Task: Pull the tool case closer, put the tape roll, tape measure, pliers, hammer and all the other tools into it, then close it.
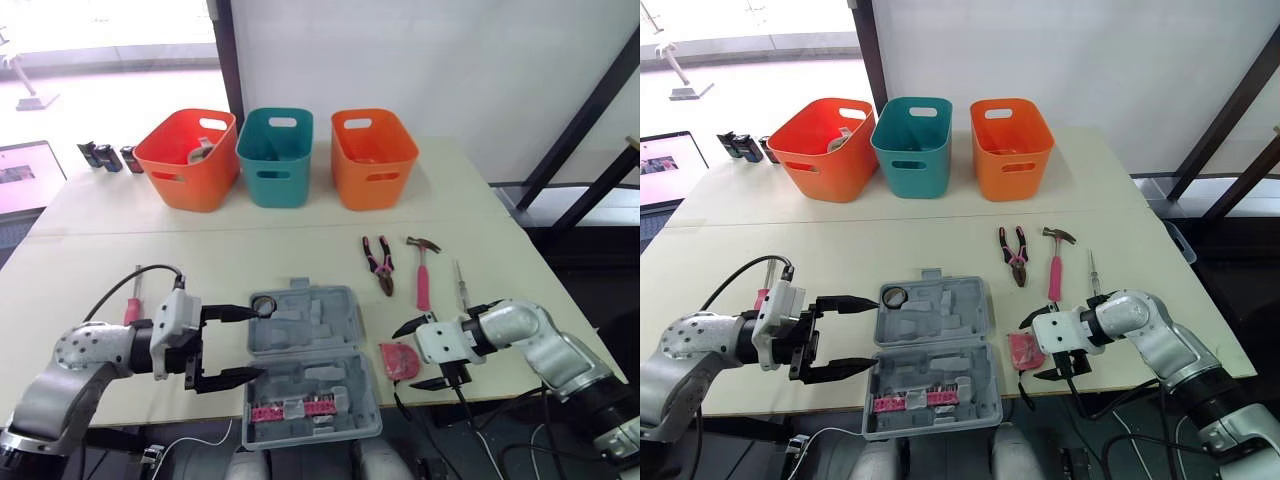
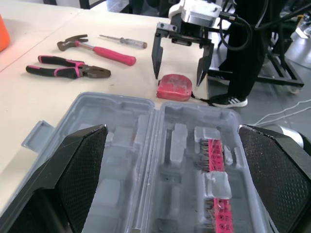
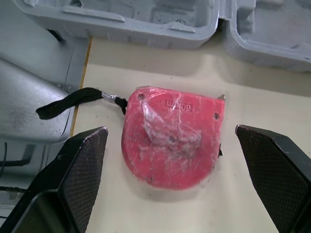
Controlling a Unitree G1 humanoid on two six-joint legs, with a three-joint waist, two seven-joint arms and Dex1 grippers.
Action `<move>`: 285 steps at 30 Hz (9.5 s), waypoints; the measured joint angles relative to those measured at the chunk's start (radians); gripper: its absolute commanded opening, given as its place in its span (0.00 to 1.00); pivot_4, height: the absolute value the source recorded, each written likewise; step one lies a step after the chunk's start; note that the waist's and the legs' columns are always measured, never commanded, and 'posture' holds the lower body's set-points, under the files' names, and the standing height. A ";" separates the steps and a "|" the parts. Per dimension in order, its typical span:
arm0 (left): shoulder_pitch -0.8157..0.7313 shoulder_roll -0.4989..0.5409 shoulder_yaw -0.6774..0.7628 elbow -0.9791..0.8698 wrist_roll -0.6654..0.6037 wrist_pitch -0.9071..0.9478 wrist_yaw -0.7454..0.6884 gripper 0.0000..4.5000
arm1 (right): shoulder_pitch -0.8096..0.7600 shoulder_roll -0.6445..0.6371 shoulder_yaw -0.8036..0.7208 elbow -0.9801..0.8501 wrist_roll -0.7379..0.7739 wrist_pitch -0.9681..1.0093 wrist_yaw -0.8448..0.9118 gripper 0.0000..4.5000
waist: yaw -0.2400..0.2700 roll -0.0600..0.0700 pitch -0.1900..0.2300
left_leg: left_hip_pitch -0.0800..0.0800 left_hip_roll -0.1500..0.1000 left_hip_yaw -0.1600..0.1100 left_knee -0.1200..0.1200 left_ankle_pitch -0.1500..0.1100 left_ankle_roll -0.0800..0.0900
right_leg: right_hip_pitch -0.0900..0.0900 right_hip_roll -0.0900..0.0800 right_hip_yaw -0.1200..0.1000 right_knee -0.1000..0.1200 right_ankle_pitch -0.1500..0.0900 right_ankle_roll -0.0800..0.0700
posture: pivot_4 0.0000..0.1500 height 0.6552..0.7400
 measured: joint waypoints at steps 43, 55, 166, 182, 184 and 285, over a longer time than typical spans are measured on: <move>-0.120 0.006 0.024 0.298 0.130 -0.177 -0.005 1.00 | -0.624 0.350 0.376 0.060 -0.265 0.743 -0.024 0.62 | -0.001 0.002 0.001 | 0.008 0.000 0.000 -0.004 0.000 0.000 | 0.006 0.000 0.000 0.001 -0.001 0.001 | 1.00 1.00; -0.101 0.000 0.023 0.275 0.136 -0.140 0.013 1.00 | -0.641 0.448 0.409 0.224 -0.342 0.656 -0.049 0.62 | -0.001 0.002 0.001 | 0.008 0.000 0.000 -0.004 0.000 0.000 | 0.005 0.001 0.000 0.002 -0.001 0.002 | 1.00 1.00; 0.098 0.195 0.366 0.641 0.192 -0.182 0.095 1.00 | 0.373 0.029 -0.809 -0.269 0.376 0.741 -0.172 0.99 | -0.002 0.000 -0.005 | -0.001 0.000 0.002 -0.007 -0.002 0.001 | -0.004 -0.001 -0.001 -0.003 -0.005 0.000 | 1.00 1.00; 0.127 0.236 0.456 0.950 0.212 -0.289 0.058 1.00 | 0.588 -0.004 -0.964 -0.078 0.406 0.550 -0.140 0.99 | -0.026 -0.005 -0.003 | 0.009 0.000 0.004 -0.007 -0.002 0.000 | -0.003 -0.003 0.001 -0.004 -0.002 -0.004 | 1.00 1.00; 0.117 0.218 0.451 0.934 0.212 -0.288 0.058 1.00 | 0.593 -0.001 -0.964 -0.107 0.417 0.562 -0.152 0.99 | -0.026 -0.005 -0.003 | 0.008 0.000 0.004 -0.008 -0.002 0.000 | -0.003 -0.003 0.001 -0.004 -0.002 -0.004 | 1.00 1.00; 0.125 -0.022 0.122 0.251 0.062 -0.189 -0.022 1.00 | -0.692 0.403 0.462 -0.171 0.066 1.049 -0.162 0.22 | -0.025 0.001 0.001 | -0.002 0.000 0.001 -0.004 -0.001 0.000 | -0.008 0.000 0.001 0.001 0.000 -0.001 | 1.00 1.00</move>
